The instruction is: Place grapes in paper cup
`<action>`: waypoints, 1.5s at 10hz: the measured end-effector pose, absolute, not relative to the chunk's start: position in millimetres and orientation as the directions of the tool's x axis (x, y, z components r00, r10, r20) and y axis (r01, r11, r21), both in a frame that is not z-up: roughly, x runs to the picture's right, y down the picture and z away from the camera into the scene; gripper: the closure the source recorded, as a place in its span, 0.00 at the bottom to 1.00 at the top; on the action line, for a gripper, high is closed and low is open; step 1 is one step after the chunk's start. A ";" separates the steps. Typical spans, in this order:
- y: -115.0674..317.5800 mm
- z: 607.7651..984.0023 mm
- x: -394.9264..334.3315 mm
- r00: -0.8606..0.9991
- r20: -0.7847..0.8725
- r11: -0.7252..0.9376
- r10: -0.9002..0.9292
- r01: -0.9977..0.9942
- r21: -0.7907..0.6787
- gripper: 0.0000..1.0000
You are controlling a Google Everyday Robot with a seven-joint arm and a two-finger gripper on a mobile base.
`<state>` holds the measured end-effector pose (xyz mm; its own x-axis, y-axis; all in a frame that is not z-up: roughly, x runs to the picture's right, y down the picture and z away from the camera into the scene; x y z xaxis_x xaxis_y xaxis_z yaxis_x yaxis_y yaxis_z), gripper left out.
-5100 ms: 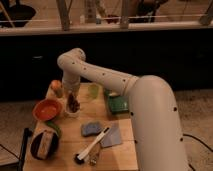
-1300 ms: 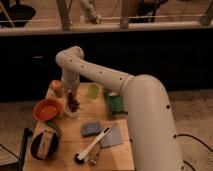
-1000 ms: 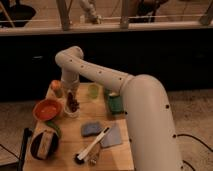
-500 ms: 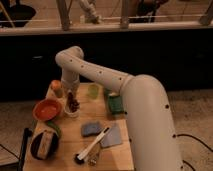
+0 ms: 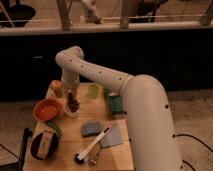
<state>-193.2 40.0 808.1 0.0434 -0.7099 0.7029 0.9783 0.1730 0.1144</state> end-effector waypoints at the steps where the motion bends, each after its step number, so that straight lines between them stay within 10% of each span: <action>1: 40.7 808.2 -193.4 0.043 0.704 0.173 -0.709 0.978 0.114 0.77; 7: 40.9 808.2 -193.5 0.049 0.704 0.177 -0.709 0.978 0.110 0.21; 15: 38.2 809.0 -194.1 0.035 0.709 0.164 -0.704 0.980 0.115 0.20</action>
<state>-194.1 38.2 809.0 0.0348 -0.7043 0.7091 0.9797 0.1643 0.1151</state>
